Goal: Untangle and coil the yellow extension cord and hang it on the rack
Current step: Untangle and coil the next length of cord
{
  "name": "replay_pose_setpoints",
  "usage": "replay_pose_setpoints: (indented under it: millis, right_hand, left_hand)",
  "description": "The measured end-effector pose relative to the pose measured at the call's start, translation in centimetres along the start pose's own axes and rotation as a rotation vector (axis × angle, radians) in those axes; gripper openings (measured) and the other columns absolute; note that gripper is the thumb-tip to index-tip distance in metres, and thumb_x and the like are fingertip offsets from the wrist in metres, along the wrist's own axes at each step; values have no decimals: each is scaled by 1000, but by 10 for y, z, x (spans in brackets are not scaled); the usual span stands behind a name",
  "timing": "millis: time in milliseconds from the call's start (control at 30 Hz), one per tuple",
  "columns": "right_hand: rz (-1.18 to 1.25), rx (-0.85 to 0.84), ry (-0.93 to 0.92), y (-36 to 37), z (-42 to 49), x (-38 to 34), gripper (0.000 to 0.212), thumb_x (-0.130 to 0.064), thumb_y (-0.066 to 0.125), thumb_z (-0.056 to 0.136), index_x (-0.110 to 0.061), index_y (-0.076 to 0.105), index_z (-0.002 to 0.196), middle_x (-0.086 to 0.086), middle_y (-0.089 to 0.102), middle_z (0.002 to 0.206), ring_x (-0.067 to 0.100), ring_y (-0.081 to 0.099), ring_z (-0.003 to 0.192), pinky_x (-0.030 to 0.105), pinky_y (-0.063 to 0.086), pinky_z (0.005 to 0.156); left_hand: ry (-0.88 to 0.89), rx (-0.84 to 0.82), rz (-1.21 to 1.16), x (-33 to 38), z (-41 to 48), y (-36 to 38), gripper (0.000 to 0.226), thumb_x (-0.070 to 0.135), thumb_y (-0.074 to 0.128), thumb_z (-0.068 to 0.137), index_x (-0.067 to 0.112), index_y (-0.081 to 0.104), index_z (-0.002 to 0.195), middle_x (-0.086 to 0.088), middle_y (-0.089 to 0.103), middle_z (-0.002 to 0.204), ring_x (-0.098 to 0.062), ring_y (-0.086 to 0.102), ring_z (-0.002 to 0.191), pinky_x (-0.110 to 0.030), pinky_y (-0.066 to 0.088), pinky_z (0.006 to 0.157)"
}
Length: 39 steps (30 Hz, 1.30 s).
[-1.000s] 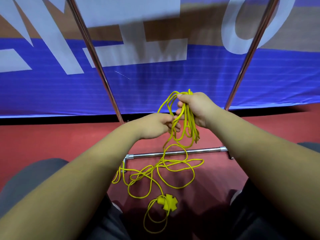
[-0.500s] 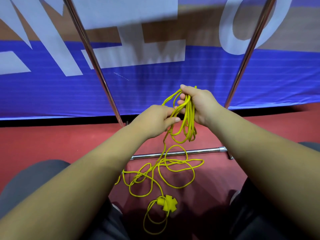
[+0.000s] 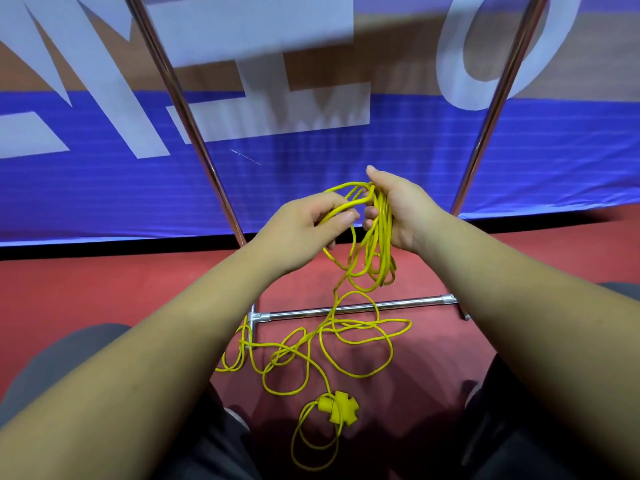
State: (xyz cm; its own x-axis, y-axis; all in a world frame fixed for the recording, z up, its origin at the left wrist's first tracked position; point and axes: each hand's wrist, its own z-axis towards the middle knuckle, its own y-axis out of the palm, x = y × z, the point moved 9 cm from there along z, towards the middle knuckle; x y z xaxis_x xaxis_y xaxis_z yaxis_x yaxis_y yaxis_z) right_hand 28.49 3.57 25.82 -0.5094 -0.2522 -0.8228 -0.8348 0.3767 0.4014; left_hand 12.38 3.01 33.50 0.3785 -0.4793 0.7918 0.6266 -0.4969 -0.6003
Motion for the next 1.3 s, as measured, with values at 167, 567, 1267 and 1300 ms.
replay_pose_setpoints:
  millis: [167,567,1267,1300]
  right_hand:
    - [13,-15,45,1,1,3,33,-45,59,104,-14,51,96,1,51,66,15,38,43,25,39,45]
    - [-223,-63,193,5,2,31,10,-21,65,101,-14,61,94,-7,40,57,10,33,41,24,34,42]
    - [-284,188,105,-23,9,24,6,-12,53,95,-15,54,89,-3,41,55,14,28,41,24,29,44]
    - [-265,183,90,-23,10,22,7,-12,54,95,-14,54,89,-3,41,55,14,27,41,24,27,44]
  left_hand:
    - [-186,214,-518,-20,6,-13,30,32,45,110,18,69,98,-2,57,72,-15,49,64,-34,47,68]
    - [-474,371,-833,-66,7,-22,29,35,48,110,14,67,106,6,66,74,-14,64,74,-33,54,76]
    - [-592,722,-721,-103,0,-80,44,41,38,111,9,65,102,5,62,55,-13,50,43,-26,47,51]
    - [-616,704,-803,-106,0,-73,44,38,34,112,5,64,113,2,74,68,-13,65,53,-28,55,56]
